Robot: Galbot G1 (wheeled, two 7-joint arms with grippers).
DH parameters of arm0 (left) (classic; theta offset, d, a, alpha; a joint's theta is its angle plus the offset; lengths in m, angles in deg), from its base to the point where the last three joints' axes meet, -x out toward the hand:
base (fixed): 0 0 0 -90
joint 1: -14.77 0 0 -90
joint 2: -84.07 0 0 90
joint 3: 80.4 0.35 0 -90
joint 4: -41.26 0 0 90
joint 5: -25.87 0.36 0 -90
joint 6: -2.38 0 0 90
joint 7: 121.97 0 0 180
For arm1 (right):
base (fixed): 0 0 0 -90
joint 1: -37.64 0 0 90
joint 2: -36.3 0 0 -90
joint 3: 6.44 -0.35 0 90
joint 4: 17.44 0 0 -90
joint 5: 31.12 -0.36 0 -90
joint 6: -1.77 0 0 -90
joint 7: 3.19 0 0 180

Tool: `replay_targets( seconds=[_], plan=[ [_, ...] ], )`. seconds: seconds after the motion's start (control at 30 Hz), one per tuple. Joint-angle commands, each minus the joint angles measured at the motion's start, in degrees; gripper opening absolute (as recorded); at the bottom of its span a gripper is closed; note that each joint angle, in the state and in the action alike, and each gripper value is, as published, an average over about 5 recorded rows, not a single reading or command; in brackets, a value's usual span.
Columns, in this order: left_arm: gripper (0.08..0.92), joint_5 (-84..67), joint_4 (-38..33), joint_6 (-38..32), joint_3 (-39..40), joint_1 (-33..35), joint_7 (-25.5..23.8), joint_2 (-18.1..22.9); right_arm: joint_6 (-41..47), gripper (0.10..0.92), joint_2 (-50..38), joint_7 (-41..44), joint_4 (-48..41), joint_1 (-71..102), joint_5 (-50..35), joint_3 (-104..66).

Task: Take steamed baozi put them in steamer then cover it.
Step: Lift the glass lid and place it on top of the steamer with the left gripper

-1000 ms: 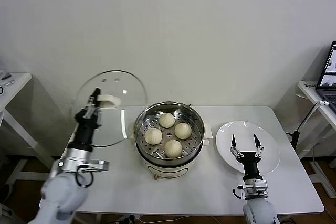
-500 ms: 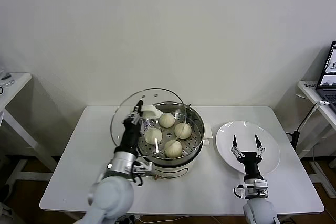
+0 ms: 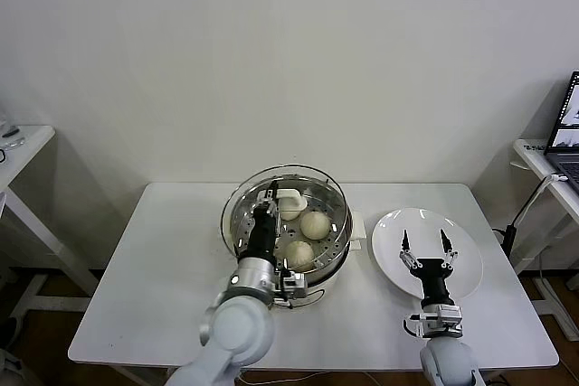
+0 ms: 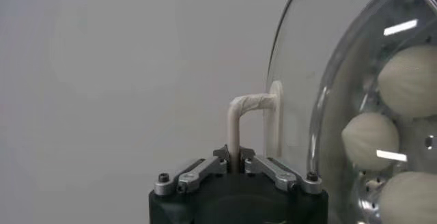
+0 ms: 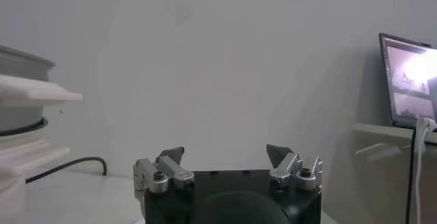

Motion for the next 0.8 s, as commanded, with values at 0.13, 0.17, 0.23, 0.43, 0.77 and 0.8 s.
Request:
replay_targets(
  seconds=[0.13,0.17,0.23,0.43,0.77,0.8],
  plan=[
    [0.195,8.17,6.85,1.42,2.91,-2.69,-1.72,3.8,0.65,0.823,-0.02,-0.09,-0.11,-0.19,0.05,-0.05],
    [0.195,8.26,7.1,1.46,2.95,-2.72,-1.64,4.0,0.65,0.823,0.0,-0.09,-0.13,-0.2,0.06,-0.06],
    [0.195,8.33,7.59,1.48,2.98,-2.78,-1.43,4.35,0.65,0.823,0.03,-0.08,-0.19,-0.24,0.09,-0.07],
    [0.195,8.2,8.99,1.48,2.93,-2.96,-0.11,5.35,0.61,0.823,0.09,-0.04,-0.53,-0.35,0.12,-0.14],
    [0.195,9.09,11.2,1.19,2.94,-2.98,0.6,5.81,0.62,0.823,0.04,-0.05,-0.58,-0.51,0.1,-0.18],
    [0.195,9.22,11.32,1.14,2.89,-2.94,0.63,5.77,0.62,0.823,0.03,-0.05,-0.59,-0.5,0.1,-0.2]
  ],
)
